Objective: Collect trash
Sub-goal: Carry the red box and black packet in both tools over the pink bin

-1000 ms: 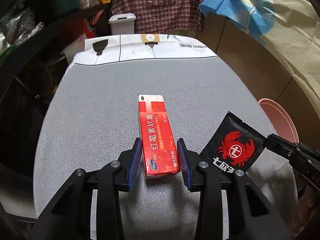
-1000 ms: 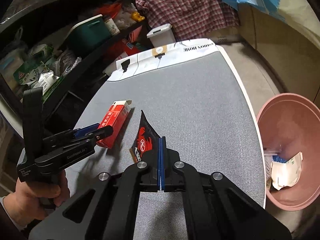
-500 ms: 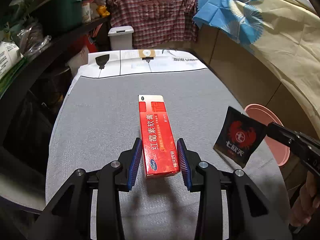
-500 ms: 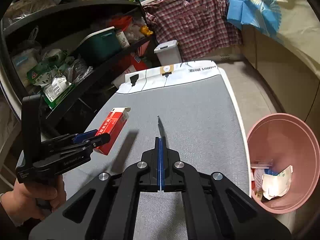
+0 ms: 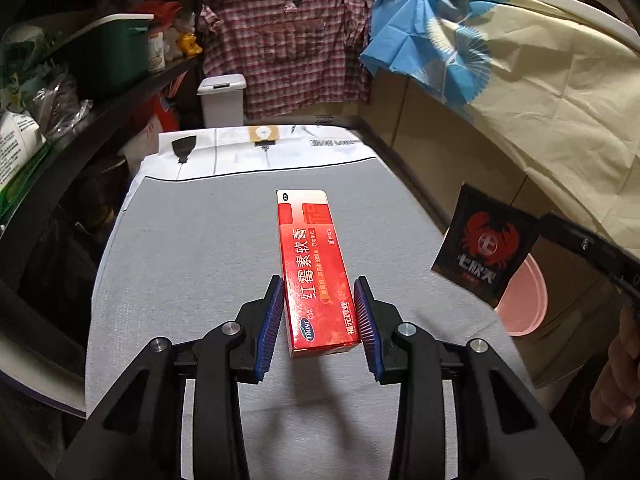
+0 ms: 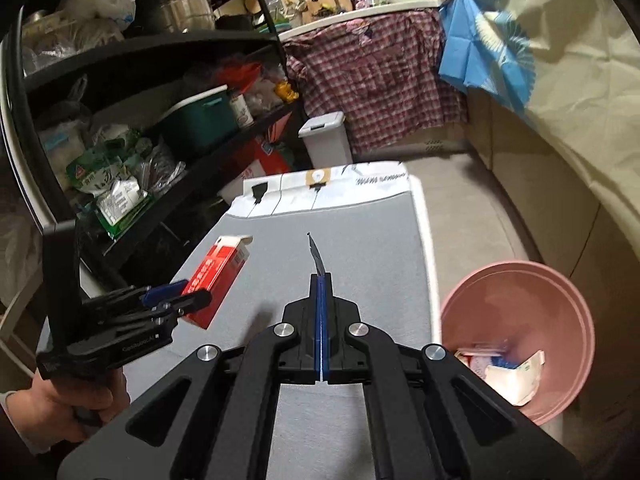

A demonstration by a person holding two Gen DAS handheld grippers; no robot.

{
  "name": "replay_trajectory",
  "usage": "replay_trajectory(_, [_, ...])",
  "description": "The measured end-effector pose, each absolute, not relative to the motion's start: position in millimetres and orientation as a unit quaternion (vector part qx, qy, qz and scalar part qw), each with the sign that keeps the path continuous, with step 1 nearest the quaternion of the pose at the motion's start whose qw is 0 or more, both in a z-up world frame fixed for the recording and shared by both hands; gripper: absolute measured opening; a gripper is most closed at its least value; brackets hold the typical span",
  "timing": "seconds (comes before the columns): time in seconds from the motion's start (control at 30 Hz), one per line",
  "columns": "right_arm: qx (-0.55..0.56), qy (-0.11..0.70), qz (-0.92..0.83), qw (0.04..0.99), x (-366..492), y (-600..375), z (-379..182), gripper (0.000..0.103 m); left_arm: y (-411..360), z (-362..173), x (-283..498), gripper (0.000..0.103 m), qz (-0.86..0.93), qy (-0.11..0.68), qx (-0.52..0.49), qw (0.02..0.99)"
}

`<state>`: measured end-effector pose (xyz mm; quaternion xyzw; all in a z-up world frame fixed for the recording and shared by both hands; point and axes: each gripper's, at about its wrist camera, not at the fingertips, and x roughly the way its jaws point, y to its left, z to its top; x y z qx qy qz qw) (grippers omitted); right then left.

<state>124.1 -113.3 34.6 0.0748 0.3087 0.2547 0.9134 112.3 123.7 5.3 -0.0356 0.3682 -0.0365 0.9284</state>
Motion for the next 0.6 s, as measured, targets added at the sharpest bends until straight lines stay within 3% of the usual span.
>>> replay_trajectory(0.6, [0.095, 0.296, 0.185, 0.932, 130.9, -222.0, 59.8, 0.0, 38.4, 23.1, 105.8, 0.036, -0.098, 0.361, -0.021, 0.927])
